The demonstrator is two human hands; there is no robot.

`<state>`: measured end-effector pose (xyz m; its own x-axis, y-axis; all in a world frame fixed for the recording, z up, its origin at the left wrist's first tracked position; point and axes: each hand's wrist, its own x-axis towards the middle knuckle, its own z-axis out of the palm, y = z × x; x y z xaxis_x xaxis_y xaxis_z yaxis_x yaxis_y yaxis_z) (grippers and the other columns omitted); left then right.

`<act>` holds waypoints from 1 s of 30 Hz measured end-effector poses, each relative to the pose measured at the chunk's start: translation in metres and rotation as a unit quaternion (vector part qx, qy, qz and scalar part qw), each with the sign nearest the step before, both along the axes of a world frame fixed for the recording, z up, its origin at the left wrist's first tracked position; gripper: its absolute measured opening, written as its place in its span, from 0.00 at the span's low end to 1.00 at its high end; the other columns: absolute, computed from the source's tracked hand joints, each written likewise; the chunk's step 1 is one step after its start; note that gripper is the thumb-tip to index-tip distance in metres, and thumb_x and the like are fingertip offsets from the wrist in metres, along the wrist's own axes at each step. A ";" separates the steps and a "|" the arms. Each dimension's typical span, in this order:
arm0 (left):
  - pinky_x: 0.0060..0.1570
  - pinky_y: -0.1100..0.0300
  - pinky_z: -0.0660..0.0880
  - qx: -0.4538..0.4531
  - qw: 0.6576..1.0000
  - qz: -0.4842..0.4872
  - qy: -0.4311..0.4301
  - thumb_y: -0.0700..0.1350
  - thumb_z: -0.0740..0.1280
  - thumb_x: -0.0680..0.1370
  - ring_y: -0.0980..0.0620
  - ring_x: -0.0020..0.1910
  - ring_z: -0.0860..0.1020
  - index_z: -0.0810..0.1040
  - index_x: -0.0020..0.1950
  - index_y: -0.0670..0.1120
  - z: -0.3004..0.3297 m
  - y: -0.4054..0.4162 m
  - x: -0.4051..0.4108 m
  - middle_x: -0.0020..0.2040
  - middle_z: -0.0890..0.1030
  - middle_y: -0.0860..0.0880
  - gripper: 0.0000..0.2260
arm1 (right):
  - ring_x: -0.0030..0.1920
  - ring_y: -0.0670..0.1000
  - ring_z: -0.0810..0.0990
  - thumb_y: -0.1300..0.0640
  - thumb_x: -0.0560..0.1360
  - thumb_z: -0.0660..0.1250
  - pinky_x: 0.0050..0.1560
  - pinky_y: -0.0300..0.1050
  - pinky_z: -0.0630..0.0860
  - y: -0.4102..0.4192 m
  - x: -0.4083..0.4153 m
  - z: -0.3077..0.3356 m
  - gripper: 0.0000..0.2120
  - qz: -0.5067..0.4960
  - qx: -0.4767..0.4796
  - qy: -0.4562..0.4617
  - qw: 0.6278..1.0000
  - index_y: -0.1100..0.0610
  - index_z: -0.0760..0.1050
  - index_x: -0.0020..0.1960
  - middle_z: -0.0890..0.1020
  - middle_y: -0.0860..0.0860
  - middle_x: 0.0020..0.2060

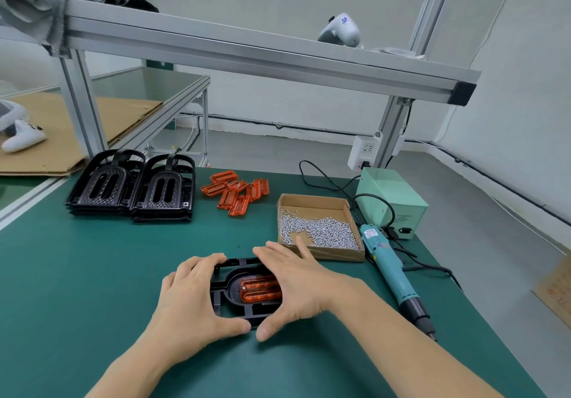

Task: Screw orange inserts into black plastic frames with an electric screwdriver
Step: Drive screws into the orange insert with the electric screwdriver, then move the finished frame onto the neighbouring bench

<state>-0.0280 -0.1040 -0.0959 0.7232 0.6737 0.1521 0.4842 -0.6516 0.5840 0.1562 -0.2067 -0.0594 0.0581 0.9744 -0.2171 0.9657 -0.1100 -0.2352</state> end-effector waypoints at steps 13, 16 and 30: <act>0.61 0.59 0.65 -0.036 0.999 -0.007 -0.004 0.67 0.72 0.51 0.54 0.59 0.62 0.59 0.70 0.61 0.005 0.001 -0.001 0.57 0.61 0.59 0.49 | 0.77 0.49 0.50 0.33 0.63 0.74 0.73 0.61 0.30 0.007 -0.005 0.003 0.58 0.018 -0.007 -0.023 1.000 0.55 0.45 0.78 0.56 0.51 0.77; 0.61 0.60 0.64 -0.029 0.999 -0.014 -0.013 0.66 0.74 0.53 0.57 0.57 0.61 0.60 0.70 0.60 0.005 0.000 -0.002 0.56 0.61 0.60 0.48 | 0.77 0.50 0.53 0.33 0.63 0.74 0.74 0.60 0.32 0.007 -0.005 0.004 0.58 0.014 0.006 -0.027 1.000 0.56 0.47 0.78 0.58 0.52 0.76; 0.70 0.55 0.54 -0.016 0.988 0.094 -0.122 0.52 0.79 0.63 0.55 0.73 0.56 0.57 0.74 0.52 0.005 -0.001 -0.011 0.73 0.61 0.56 0.46 | 0.72 0.53 0.59 0.29 0.58 0.72 0.72 0.48 0.58 0.016 -0.012 -0.001 0.59 -0.086 0.088 0.001 0.992 0.55 0.51 0.78 0.61 0.50 0.74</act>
<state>-0.0391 -0.1052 -0.0905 0.5285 0.8002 0.2834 0.4368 -0.5426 0.7175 0.1440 -0.1905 -0.0603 0.2263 0.9730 -0.0452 0.9358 -0.2301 -0.2670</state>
